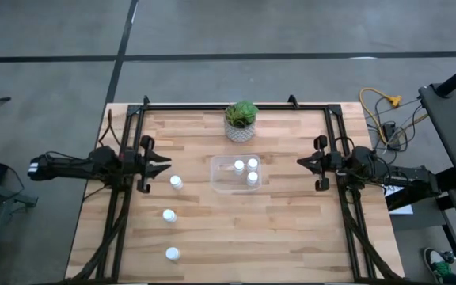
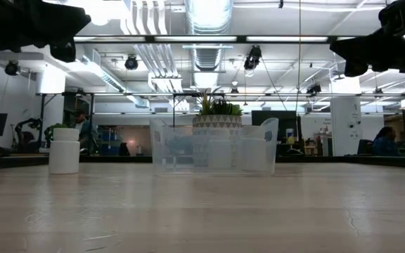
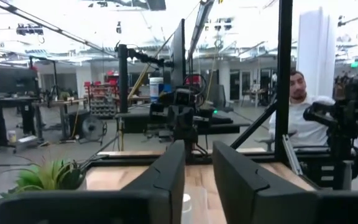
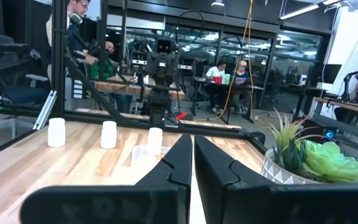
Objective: Pick and place pill bottles into a basket
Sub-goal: Put the white medicine bottle into the transparent bin
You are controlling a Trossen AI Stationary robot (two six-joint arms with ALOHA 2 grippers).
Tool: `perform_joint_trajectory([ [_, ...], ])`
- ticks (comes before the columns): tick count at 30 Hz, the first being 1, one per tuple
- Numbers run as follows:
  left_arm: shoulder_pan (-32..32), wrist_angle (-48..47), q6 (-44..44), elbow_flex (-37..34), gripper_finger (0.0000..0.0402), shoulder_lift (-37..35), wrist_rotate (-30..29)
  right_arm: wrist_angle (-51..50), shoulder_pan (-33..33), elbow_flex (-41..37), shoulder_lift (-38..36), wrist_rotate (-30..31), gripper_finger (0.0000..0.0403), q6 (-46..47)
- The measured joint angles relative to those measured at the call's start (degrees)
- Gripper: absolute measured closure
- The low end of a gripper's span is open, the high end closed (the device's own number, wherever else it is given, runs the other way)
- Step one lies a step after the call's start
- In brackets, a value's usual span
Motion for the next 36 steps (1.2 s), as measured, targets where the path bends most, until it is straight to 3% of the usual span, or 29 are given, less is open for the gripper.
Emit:
perform_joint_trajectory([
  [10,0.01,-3.24,-4.30,7.05,0.0277,10.46,-0.35,0.00,0.00,0.00,0.00,0.00,0.0394,0.02],
  [20,0.00,-13.93,-4.42,15.19,0.0273,18.56,-2.14,0.00,0.00,0.00,-0.02,0.02,0.0394,-0.22],
  [36,0.00,-19.85,-2.15,21.67,0.0263,26.11,-2.08,0.01,0.00,0.02,-0.02,0.01,0.0394,0.07],
])
